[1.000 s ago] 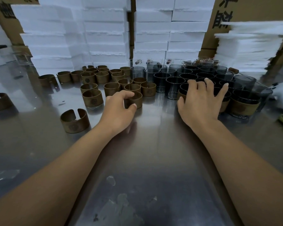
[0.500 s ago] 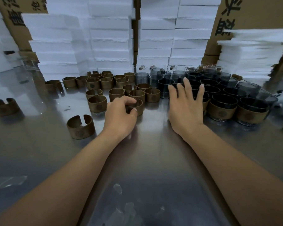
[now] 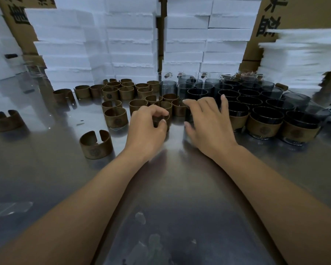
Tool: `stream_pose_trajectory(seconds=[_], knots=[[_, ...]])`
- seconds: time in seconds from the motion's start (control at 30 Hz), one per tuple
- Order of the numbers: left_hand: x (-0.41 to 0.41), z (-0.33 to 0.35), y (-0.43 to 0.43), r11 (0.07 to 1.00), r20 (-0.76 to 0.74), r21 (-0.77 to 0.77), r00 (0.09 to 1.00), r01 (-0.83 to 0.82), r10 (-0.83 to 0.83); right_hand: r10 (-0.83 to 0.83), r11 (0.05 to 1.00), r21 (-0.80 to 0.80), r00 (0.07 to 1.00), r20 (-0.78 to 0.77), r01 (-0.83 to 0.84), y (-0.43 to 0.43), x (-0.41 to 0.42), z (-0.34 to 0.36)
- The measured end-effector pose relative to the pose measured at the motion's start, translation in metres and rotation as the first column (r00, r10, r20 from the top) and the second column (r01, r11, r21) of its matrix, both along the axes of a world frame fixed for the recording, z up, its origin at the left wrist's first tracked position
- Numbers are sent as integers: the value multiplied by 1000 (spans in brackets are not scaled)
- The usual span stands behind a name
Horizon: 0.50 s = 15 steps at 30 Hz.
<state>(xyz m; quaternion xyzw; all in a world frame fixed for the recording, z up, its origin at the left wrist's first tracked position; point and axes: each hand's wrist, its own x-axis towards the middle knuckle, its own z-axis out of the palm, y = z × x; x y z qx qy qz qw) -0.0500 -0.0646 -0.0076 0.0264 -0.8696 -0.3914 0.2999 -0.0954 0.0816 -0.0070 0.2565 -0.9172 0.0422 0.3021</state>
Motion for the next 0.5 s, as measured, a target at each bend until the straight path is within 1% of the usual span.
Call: stream_pose_trajectory(seconds=[0.1,0.17,0.27,0.3,0.37,0.43,0.5], knots=[[0,-1,-1,1000,-1,11,1000,22,-22,68,990,-124,997,-20,-70,-2,8,-1],[1,-1,-1,1000,-2,12,1000,27,-27,114,966,-233,993,-5,-112,-2,12,-1],[2,0,-1,1000,-15,10,999,28,-28,93,929,-360,996,4,-85,-3,13,-3],[2,0,-1,999,-18,7,999,33,-32,71,920,-388,997,35,-52,-4,13,-4],[2,1,-1,999,-24,-1,999,46,-46,63,896,-444,982,178,23,-4,11,-8],[3,1,0,999,-26,-1,998,54,-54,101,847,-524,943,316,85,-4,8,-11],[3,1,0,998,-31,3,998,59,-59,101,808,-568,911,399,158,-3,5,-13]])
